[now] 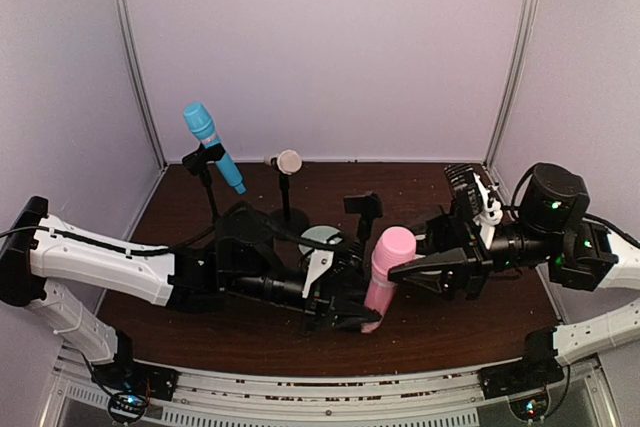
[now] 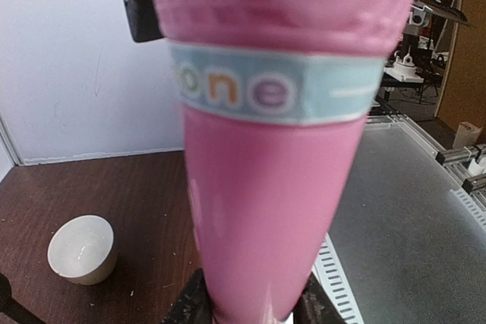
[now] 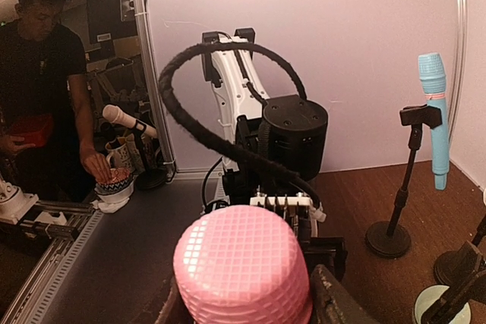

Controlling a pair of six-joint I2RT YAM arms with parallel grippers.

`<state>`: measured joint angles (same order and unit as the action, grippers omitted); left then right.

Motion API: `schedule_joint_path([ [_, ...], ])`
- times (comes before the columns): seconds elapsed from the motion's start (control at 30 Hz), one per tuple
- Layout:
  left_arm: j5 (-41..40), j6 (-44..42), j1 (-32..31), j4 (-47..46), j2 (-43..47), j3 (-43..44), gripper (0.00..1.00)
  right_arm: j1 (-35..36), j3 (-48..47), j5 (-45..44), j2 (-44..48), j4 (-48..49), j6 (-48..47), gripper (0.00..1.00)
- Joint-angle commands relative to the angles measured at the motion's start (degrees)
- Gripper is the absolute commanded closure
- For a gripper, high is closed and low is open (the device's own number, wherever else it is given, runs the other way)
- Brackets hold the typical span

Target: Attach the microphones to the stand

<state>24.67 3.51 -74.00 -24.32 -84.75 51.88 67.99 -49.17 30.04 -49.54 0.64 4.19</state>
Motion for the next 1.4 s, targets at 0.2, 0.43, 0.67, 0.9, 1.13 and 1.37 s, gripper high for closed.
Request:
schedule_joint_path([
  [0.2, -2.56, 3.33, -0.18, -2.81, 1.08, 1.74, 0.51, -0.20, 1.20, -5.30, 0.42, 3.21, -0.86, 0.69],
  [0.43, -3.08, 2.55, -0.18, 1.82, 1.17, 6.12, 0.58, -0.20, 1.06, -5.45, -0.80, 3.42, -0.48, 0.69],
  [0.67, -2.06, 2.79, -0.18, 1.20, 1.16, 6.61, 0.73, -0.27, 0.35, -5.06, -1.77, 2.52, -0.44, 0.68],
  [0.9, -4.00, 3.62, -0.18, 1.43, 3.08, 5.66, 0.89, -0.20, 0.70, -7.66, -1.54, 1.38, -0.02, 0.44],
  [1.13, -13.03, 7.51, -0.18, 0.80, 7.66, 2.60, 0.95, -0.26, 3.66, -13.66, 2.17, -1.43, 2.47, 0.25],
  [1.37, -24.20, 16.00, -0.18, -4.77, 10.18, -0.94, 0.97, 1.07, 7.42, -22.57, 2.69, -3.50, 4.45, 0.25],
])
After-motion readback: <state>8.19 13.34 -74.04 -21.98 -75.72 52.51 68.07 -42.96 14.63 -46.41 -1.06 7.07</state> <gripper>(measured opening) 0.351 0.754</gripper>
